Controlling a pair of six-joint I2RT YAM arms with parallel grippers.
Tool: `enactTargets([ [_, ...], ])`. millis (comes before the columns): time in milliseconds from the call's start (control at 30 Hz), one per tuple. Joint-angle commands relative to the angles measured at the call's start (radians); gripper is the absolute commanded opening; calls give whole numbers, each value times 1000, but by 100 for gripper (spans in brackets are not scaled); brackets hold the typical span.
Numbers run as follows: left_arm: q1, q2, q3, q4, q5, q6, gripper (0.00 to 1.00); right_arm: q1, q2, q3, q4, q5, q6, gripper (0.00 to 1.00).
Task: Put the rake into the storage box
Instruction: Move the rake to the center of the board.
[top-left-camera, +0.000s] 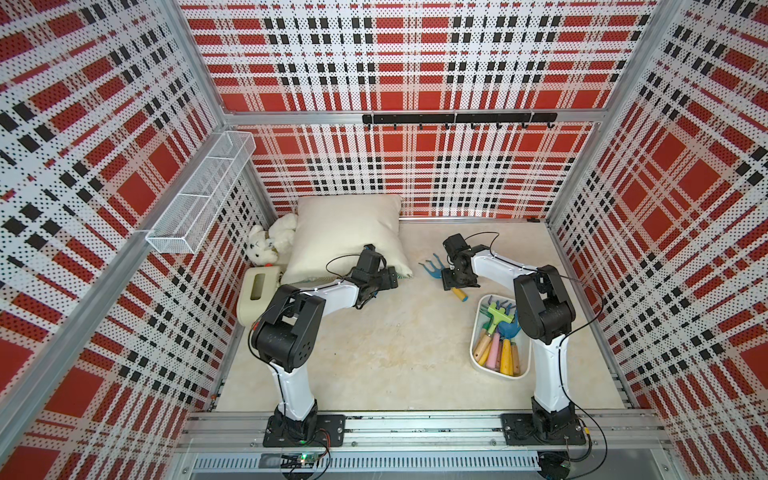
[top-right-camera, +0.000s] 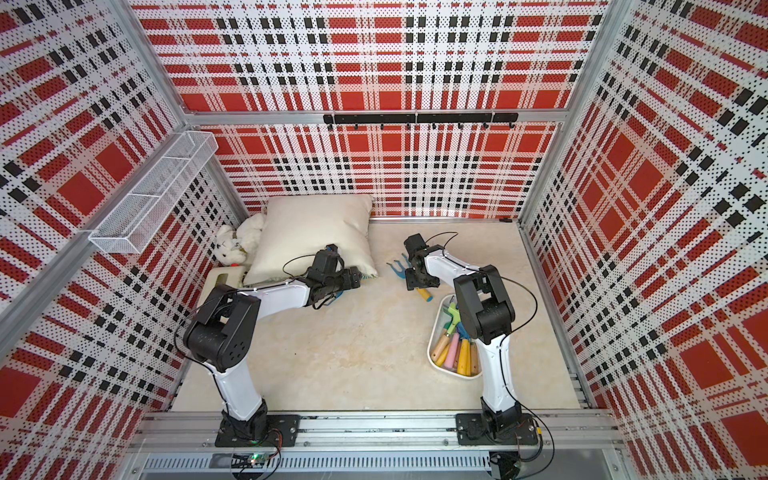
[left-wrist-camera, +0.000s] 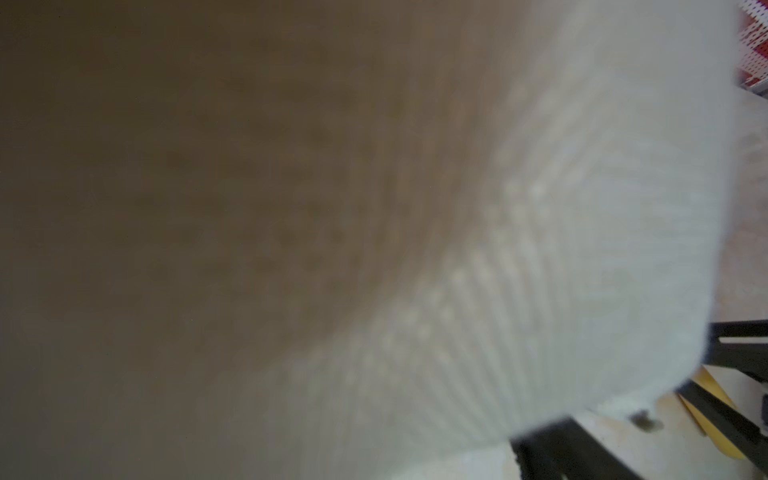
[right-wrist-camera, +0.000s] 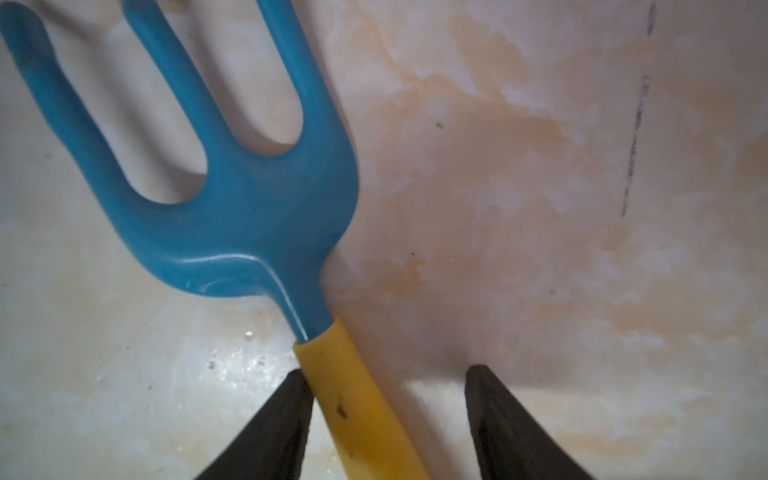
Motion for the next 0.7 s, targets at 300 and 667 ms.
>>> enactTargets([
  [300,-25,154,129,-31,49,114,93,-1,11,-61,28,-65,-10,35],
  [667,-131,3,-119,43,0,86,92,39,-144,-195,81,-82,30,2],
])
